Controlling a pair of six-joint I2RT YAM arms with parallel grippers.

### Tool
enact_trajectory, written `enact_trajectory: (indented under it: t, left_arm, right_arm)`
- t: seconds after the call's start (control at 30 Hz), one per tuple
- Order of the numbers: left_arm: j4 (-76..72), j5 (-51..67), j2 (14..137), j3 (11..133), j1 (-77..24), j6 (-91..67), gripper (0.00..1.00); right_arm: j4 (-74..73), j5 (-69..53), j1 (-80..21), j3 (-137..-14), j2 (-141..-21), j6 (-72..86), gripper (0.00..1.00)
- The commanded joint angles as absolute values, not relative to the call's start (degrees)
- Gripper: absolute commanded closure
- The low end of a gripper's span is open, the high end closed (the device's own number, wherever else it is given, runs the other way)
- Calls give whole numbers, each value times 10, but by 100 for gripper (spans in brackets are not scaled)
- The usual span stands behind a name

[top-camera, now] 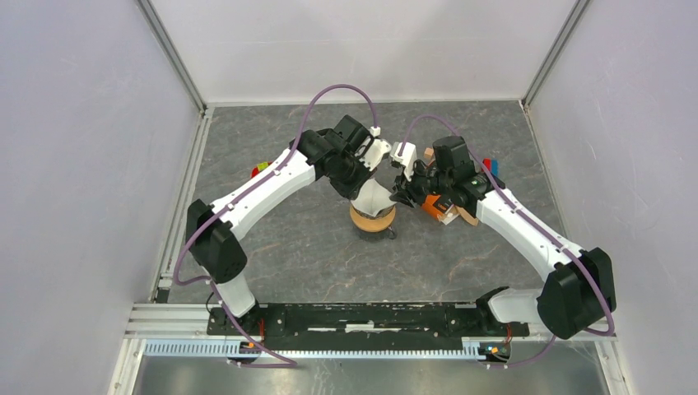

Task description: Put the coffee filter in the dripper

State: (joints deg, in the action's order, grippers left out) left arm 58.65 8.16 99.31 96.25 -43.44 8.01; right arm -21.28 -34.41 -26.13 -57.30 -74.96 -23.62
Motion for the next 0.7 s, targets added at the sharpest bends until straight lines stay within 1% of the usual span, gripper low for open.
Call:
enact_trajectory:
  t: [0.0, 0.13, 0.23, 0.33, 0.43, 0.57, 0.67]
  left_arm:
    - [574, 104, 1004, 968, -441, 98, 93]
    - [575, 104, 1007, 968, -441, 99, 92]
    - [574, 102, 1006, 968, -441, 100, 89]
    - [574, 99, 1002, 968, -441, 104, 83]
    - [574, 96, 994, 971, -441, 108, 75]
    - [575, 96, 988, 977, -441, 111, 71]
    - [575, 95, 987, 979, -441, 110, 70]
  right_arm:
    - [-187, -349, -266, -576, -753, -237, 63]
    - [-187, -354, -266, -576, -755, -237, 63]
    - [-189, -355, -267, -580, -755, -237, 59]
    - [-195, -354, -267, -589, -753, -241, 53]
    - [-203, -353, -267, -602, -752, -241, 51]
    - [-210, -353, -267, -615, -751, -242, 50]
    - [-216, -353, -267, -625, -751, -245, 50]
